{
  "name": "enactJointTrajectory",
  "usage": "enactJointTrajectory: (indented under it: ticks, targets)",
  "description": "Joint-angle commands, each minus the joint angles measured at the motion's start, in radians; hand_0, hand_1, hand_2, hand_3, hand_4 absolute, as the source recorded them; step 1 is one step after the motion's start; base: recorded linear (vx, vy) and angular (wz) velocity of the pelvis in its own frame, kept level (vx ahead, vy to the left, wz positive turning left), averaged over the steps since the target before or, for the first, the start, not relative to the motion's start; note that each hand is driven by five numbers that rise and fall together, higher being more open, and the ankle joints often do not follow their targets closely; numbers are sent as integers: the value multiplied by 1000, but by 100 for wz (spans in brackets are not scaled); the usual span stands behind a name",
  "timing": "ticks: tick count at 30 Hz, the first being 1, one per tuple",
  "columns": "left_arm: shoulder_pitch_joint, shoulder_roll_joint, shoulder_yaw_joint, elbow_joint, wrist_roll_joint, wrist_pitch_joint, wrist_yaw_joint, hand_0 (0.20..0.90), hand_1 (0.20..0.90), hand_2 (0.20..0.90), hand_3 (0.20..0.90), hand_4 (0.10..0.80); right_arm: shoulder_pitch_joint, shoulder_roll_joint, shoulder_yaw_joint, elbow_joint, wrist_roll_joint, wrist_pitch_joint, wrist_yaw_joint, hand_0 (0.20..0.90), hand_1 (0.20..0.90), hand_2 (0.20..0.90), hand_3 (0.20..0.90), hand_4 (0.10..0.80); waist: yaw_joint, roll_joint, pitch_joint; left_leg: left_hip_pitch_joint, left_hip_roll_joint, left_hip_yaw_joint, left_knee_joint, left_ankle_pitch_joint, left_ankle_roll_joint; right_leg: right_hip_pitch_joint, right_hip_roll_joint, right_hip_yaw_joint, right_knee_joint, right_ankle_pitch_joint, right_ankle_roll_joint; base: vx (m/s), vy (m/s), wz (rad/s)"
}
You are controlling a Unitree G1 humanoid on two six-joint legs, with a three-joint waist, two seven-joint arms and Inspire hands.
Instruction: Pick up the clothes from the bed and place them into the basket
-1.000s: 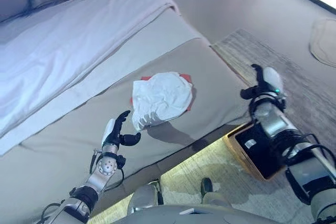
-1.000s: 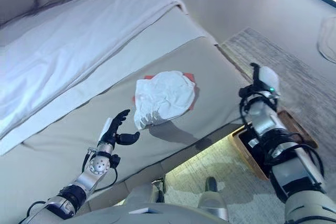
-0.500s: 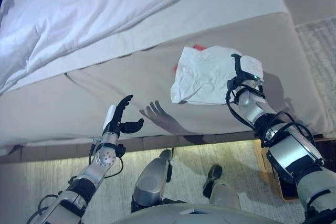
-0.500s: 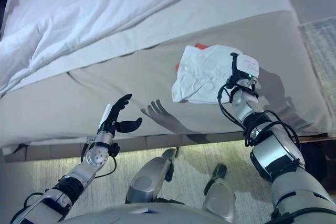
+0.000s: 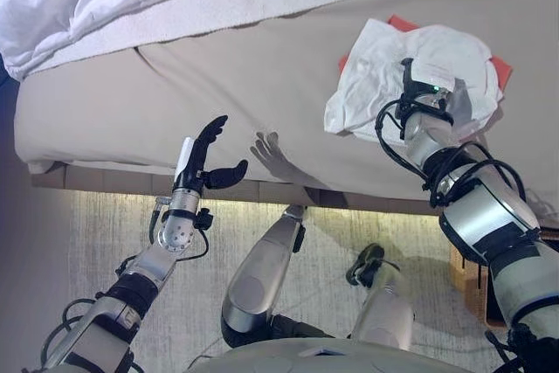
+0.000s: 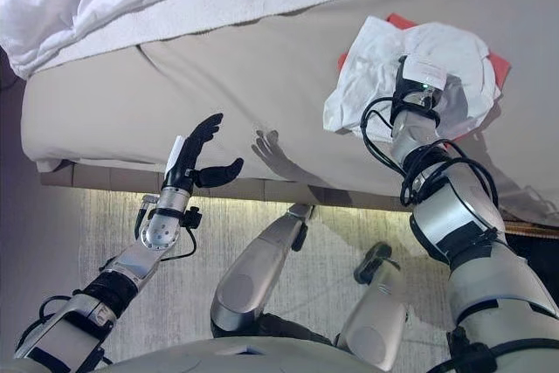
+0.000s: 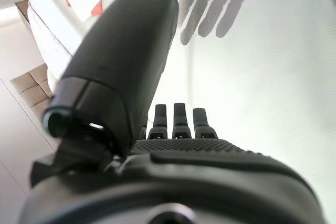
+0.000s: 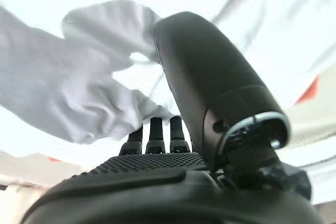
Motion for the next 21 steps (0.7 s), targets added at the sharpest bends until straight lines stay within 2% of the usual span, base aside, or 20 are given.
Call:
enactJointTrajectory:
  ticks: [1, 5, 6, 7, 8, 14, 21]
  targets:
    - [6, 27, 21, -107, -38, -90, 68, 900, 900, 900, 900, 800, -123, -58, 60, 63, -24, 79, 52, 900, 900, 900, 900, 800, 21, 41, -5, -48, -14, 2, 244, -254, 48, -75, 26, -4, 44, 92, -59, -18, 12, -4]
    - [33, 27, 31, -113, -50, -102, 56, 900, 900, 900, 900, 800, -138, -79, 85, 102, -27, 111, 128, 900, 900, 900, 900, 800, 26, 46, -5, -78, -17, 6, 292, -276, 55, -105, 21, 1, 89, 76, -65, -2, 4, -1]
    - [38, 28, 33, -114, -51, -103, 52, 900, 900, 900, 900, 800, -138, -82, 91, 103, -18, 115, 132, 836, 836, 836, 826, 726, 26, 46, -5, -80, -17, 7, 297, -278, 56, -108, 21, 3, 94, 74, -65, 6, 6, 5]
    - [44, 31, 36, -116, -55, -102, 46, 900, 900, 900, 900, 800, -137, -86, 94, 104, -9, 118, 140, 733, 733, 733, 705, 605, 25, 46, -5, -84, -16, 9, 310, -282, 56, -112, 22, 6, 104, 72, -67, 8, 5, 3]
    - [47, 32, 36, -113, -58, -106, 44, 900, 900, 900, 900, 800, -136, -86, 92, 105, 1, 116, 127, 300, 300, 300, 200, 100, 24, 46, -5, -84, -15, 10, 312, -283, 56, -111, 22, 7, 106, 71, -67, 0, 0, 0]
    - [52, 31, 30, -125, -54, -101, 47, 900, 900, 900, 900, 800, -117, -88, 49, 95, 22, 81, 28, 300, 300, 300, 200, 100, 10, 40, -5, -44, 2, 20, 287, -281, 57, -80, 25, 15, 77, 87, -62, 18, 8, -8]
    - [22, 30, 26, -108, -62, -80, 67, 900, 900, 900, 900, 800, -99, -80, 7, 52, 40, 20, -107, 300, 300, 300, 200, 100, -20, 16, -5, 70, 34, 30, 179, -247, 53, 22, 40, 30, -49, 131, -44, -11, 8, -12]
